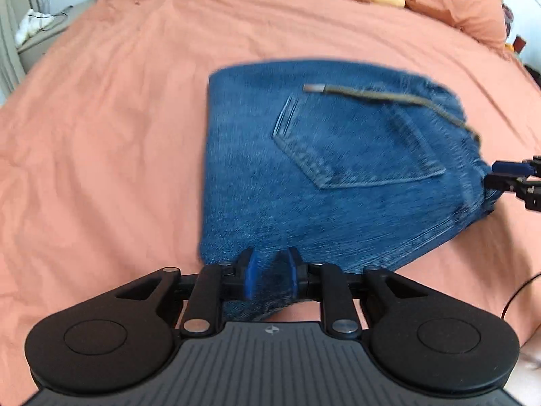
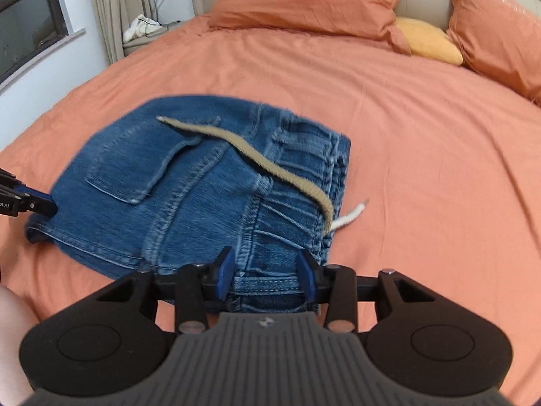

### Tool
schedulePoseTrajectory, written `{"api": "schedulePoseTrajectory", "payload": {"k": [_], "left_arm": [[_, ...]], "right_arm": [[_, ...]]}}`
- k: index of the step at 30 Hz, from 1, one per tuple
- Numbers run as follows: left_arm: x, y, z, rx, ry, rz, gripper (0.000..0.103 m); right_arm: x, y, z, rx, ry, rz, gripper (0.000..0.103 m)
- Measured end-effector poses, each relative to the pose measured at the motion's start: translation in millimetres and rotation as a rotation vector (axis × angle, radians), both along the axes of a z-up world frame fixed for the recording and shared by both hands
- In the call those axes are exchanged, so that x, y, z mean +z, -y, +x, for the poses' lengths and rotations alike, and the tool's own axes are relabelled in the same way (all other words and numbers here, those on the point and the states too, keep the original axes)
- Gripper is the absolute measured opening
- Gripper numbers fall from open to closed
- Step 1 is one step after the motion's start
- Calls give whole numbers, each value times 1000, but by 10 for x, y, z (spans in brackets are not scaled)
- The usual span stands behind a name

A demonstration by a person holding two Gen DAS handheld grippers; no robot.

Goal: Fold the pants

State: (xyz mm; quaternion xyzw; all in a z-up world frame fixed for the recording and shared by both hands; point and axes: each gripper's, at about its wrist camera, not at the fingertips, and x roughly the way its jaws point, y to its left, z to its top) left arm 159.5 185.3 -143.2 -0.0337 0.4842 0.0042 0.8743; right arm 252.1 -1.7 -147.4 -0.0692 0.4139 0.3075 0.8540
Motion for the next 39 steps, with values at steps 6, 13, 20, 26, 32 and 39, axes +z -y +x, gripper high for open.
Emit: {"api": "schedulePoseTrajectory", "payload": {"k": [6, 13, 20, 26, 32, 39], "left_arm": [[574, 222, -364, 49, 136, 70, 39], [1230, 485, -887, 78, 317, 112, 49], [1512, 838, -1437, 122, 493, 170, 69], [1409, 1141, -1726, 218, 538, 278, 88], [1149, 1255, -1781, 212, 463, 223, 88], [777, 1324, -1684, 226, 361, 218, 86]], "right_arm": [[581, 103, -359, 13, 115, 29, 67], [1378, 278, -951, 25, 274, 102, 87], [1688, 504, -1575, -69, 350, 153, 97], [1613, 602, -2134, -196, 420, 165, 97], [1370, 543, -2543, -264, 463, 168, 98], [1092, 389, -2424, -243, 350, 135, 97]]}}
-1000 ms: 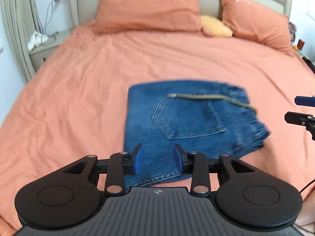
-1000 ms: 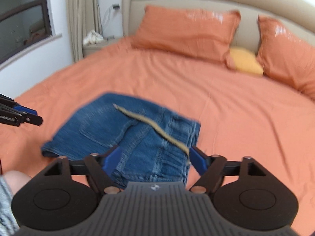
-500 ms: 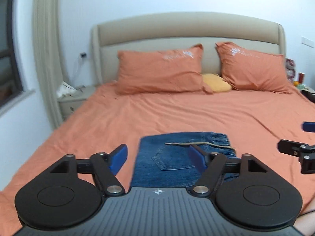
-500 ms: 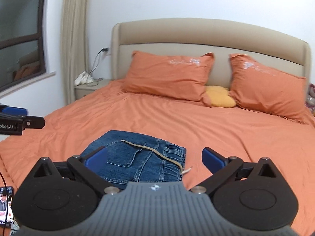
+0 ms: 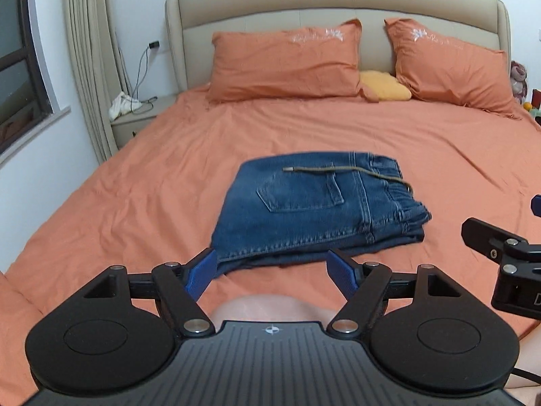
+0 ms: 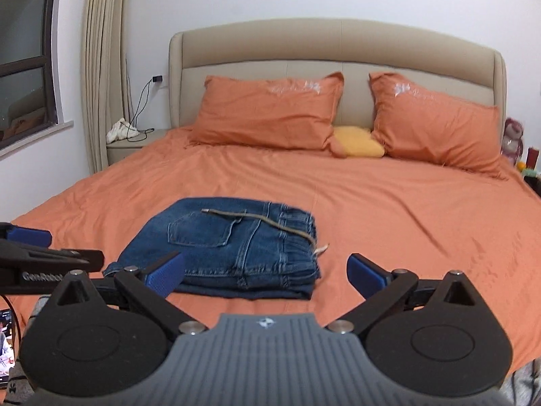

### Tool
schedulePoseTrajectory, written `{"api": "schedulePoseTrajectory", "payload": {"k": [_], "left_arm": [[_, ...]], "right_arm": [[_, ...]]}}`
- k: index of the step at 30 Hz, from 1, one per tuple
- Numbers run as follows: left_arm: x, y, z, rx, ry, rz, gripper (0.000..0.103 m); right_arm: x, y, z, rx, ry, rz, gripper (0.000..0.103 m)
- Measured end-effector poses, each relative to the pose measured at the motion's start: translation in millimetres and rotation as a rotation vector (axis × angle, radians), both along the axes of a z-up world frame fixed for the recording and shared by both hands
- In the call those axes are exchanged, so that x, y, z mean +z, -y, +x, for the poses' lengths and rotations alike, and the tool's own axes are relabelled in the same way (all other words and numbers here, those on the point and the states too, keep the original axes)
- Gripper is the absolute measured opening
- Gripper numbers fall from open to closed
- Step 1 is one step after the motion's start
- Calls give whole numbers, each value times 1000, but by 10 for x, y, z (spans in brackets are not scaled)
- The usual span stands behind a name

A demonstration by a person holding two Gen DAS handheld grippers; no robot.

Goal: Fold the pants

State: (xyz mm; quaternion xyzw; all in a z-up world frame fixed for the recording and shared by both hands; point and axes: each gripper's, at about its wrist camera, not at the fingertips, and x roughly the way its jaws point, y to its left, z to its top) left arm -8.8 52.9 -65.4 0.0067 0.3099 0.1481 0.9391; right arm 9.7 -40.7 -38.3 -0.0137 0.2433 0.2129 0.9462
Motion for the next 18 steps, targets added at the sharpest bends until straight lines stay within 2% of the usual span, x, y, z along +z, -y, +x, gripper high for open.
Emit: {"api": "schedulePoseTrajectory", "payload": {"k": [5, 10, 18], "left_arm": [[-99, 31, 50, -6, -27, -14, 86], [-113, 59, 63, -11, -33, -25, 86], [-102, 83, 73, -18, -39, -24, 86]], "right_arm": [[-103, -44, 81, -6, -45, -22, 97], [-112, -19, 176, -6, -78, 4, 97], [-109, 4, 150, -9, -83, 9, 97]]}}
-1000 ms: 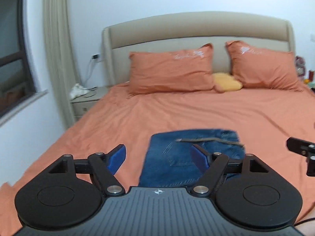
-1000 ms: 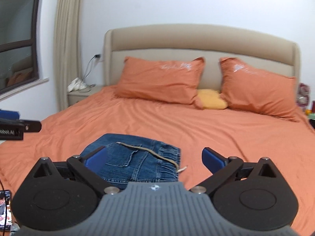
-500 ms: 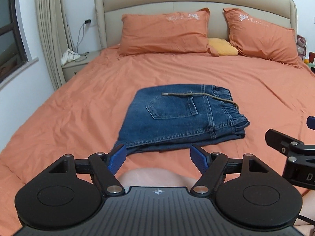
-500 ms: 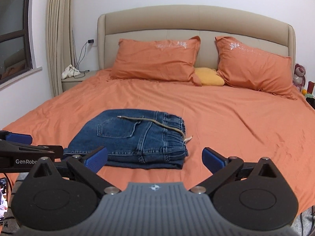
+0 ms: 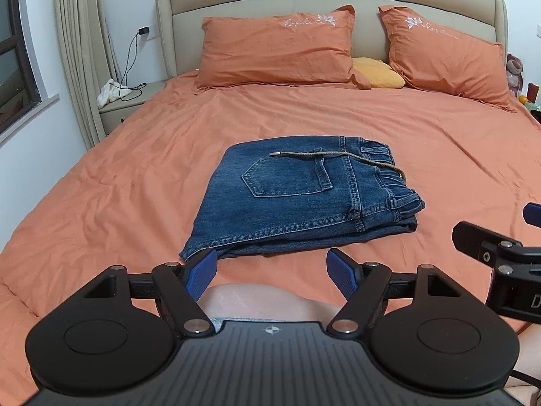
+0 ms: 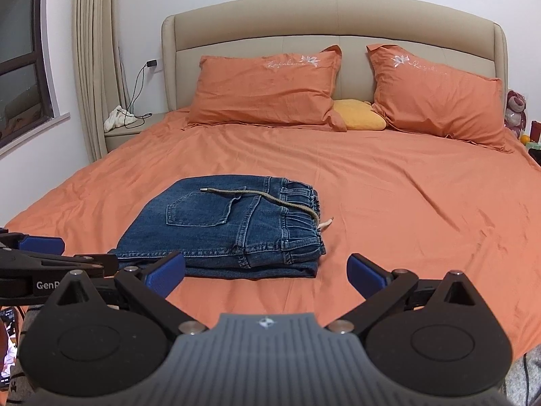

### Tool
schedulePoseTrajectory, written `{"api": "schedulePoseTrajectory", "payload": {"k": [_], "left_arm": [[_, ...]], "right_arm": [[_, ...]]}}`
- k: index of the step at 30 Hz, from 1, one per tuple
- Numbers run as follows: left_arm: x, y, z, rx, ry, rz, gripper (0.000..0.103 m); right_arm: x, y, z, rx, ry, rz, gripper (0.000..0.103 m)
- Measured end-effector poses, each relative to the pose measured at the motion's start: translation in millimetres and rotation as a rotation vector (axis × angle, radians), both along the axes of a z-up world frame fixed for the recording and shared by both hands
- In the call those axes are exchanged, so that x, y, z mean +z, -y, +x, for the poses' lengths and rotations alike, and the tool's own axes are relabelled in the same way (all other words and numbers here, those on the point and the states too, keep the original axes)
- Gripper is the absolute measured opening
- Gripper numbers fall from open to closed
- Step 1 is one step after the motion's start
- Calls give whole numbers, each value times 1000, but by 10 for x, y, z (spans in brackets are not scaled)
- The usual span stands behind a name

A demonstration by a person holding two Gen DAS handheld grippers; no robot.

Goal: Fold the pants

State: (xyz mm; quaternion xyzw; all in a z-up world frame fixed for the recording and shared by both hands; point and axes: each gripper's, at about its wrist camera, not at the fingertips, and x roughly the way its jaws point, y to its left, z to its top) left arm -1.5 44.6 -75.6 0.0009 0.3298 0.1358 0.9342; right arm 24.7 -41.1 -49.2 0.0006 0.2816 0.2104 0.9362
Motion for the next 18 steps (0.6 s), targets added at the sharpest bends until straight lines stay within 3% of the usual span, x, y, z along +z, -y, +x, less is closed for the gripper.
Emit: {"api": "schedulePoseTrajectory", "payload": {"k": [18], "left_arm": [[10, 82, 0, -14, 3, 10, 86]], "right_arm": [[-10, 115, -11, -17, -11, 26, 97]]}}
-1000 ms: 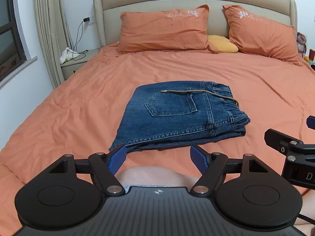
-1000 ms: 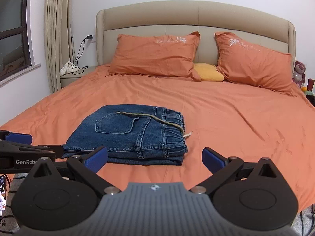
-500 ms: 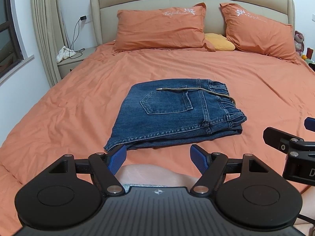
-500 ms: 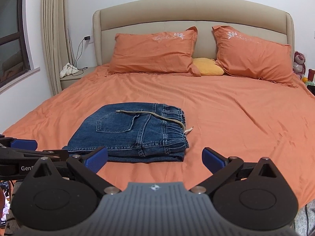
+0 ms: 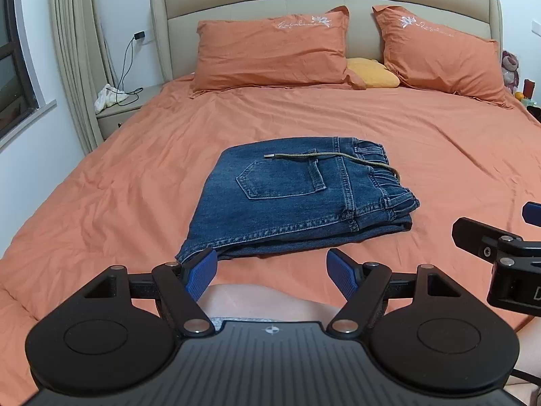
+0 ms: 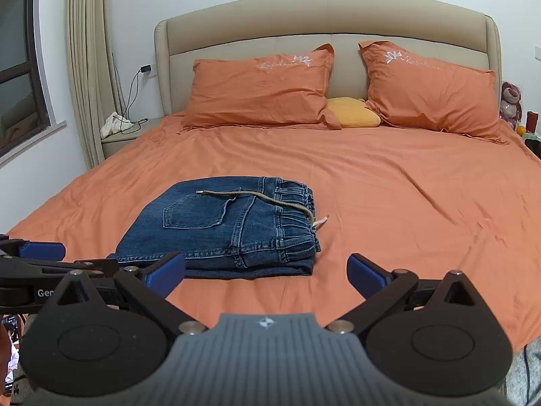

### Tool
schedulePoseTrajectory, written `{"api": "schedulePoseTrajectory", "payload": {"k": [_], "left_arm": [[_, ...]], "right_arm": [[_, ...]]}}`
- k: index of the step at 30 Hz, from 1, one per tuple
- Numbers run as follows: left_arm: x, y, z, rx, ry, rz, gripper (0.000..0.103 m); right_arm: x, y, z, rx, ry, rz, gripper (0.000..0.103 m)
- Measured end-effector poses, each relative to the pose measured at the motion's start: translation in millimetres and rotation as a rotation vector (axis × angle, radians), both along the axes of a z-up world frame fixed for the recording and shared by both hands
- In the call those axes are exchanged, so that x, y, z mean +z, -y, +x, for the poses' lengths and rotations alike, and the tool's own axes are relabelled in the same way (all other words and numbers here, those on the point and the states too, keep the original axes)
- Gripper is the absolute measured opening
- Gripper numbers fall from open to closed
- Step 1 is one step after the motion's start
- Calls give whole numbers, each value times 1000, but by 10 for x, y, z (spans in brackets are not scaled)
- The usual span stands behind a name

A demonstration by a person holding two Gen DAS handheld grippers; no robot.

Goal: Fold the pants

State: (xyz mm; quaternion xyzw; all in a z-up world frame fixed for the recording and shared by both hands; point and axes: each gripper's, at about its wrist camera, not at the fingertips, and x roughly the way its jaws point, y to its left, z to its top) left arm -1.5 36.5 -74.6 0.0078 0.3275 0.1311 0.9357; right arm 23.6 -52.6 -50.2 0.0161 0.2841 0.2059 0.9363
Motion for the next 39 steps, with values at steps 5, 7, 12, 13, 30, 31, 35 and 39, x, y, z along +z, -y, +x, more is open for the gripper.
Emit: {"api": "schedulePoseTrajectory", "payload": {"k": [5, 7, 12, 13, 30, 31, 35, 39], "left_arm": [[1, 1, -2, -3, -3, 2, 86], [2, 4, -3, -2, -2, 1, 86], [1, -2, -2, -3, 0, 3, 86], [3, -2, 1, -3, 0, 4, 86], [10, -22, -1, -1, 0, 2, 86], [11, -29, -3, -2, 0, 1, 86], [13, -21, -1, -1, 0, 4, 86], [15, -19, -1, -1, -1, 3, 86]], "right_arm": [[22, -5, -15, 1, 6, 6, 97], [26, -7, -21, 3, 8, 5, 97], [30, 0, -29, 4, 11, 3, 97], [32, -4, -31, 5, 13, 1, 97], [61, -21, -42, 4, 13, 0, 97], [63, -22, -42, 4, 13, -2, 97], [66, -26, -56, 6, 14, -1, 97], [69, -29, -67, 10, 16, -3, 97]]}}
